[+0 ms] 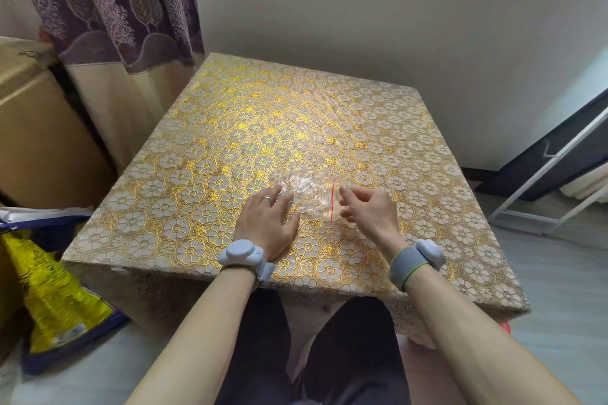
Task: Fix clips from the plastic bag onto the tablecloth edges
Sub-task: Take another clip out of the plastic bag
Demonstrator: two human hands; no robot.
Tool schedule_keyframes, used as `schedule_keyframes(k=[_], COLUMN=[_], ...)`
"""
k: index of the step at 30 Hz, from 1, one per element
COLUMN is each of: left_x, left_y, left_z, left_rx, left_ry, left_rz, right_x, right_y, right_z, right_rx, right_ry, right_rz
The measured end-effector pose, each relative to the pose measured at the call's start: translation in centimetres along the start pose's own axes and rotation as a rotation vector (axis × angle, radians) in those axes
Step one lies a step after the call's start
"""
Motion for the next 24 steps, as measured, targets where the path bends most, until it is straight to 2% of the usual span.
schedule_keyframes(k=[4, 7, 9, 12, 14, 18, 21, 24], left_x=[-0.1, -0.2, -0.3, -0.4, -0.5, -1.1, -1.8, -2.1], left_y=[-0.1, -0.1, -0.1, -0.3, -0.2, -0.5, -0.6, -0.8], left_z=[0.0, 0.1, 0.1, 0.0, 0.1, 0.3, 0.7, 1.2], left_rx=[0.001, 0.004, 0.004, 0.001, 0.001, -0.003, 0.086, 0.165], left_ry=[0.0, 0.005, -0.009, -0.002, -0.011, -0.033, -0.016, 0.009], left_rz=[-0.002, -0.006, -0.002, -0.011, -0.011, 0.013, 0.103, 0.1], right_x=[0.0, -0.3, 0.0, 0.0, 0.2, 0.0, 0.0, 0.3], right_y=[0.1, 0.2, 0.2, 0.2, 0.2, 0.1, 0.0, -0.6], right_z=[-0.5, -0.7, -1.0, -1.3, -1.4, -0.8, -0.2, 0.0], right_rx=[-0.015, -0.02, 0.0, -0.011, -0.003, 0.083, 0.215, 0.309], right_ry=[-0.053, 0.018, -0.026, -0.001, -0.064, 0.024, 0.16, 0.266], right_rz=[-0.04, 0.006, -0.058, -0.035, -0.096, -0.061, -0.15, -0.188])
Point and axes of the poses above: each hand's wrist, its own y-axis towards the middle knuckle, its own x-axis out of the palm, z = x × y, the point moved 3 cm from there along y, towards the middle knuckle, and after that the axes turned 13 degrees about y, right-handed, at the moved point
